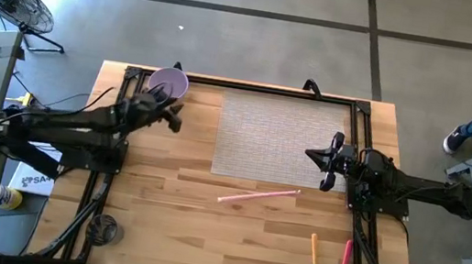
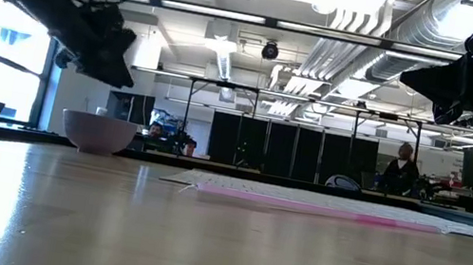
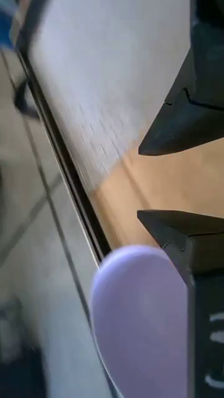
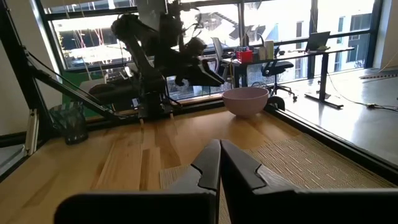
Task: Pick & Place Utensil
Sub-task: Put the violet bowl on the middle of the gray mat
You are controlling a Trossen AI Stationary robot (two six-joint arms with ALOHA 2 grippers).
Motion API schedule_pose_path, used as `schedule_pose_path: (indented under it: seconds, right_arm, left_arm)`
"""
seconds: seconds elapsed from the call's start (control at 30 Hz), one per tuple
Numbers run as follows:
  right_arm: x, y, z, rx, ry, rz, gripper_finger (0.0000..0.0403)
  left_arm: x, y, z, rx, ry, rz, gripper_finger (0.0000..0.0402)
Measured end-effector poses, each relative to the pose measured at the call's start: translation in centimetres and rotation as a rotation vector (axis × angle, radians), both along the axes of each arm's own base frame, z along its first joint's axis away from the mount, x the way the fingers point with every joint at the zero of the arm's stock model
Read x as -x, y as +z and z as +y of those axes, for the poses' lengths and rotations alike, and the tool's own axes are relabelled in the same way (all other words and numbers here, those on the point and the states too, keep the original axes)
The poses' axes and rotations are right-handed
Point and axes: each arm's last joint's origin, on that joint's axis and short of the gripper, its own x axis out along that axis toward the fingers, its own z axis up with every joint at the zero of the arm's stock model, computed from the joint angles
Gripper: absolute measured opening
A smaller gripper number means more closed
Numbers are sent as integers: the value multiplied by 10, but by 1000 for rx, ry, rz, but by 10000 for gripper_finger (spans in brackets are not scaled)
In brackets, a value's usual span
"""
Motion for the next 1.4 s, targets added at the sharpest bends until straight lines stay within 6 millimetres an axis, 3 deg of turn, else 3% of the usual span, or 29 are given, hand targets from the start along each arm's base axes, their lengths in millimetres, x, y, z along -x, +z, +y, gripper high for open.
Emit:
schedule_pose_path:
  seconds: [0.27,0.47,0.73,1.0,1.13,1.4]
  right_arm:
    - [0,0,0,0,0,0,1]
    - [0,0,0,0,0,0,4]
    - [0,0,0,0,0,0,1]
    - [0,0,0,0,0,0,4]
    - [0,0,0,0,0,0,1]
    - [0,0,0,0,-1,0,5]
  left_arm:
    - [-33,2,48,140,-52,154,150]
    - [-49,-13,62,240,-89,260,150]
    - [-50,-14,68,163,36,294,150]
    - [-56,4,78,66,62,206,150]
    - [-54,13,91,109,115,242,150]
    - [-36,0,109,279,193,289,150]
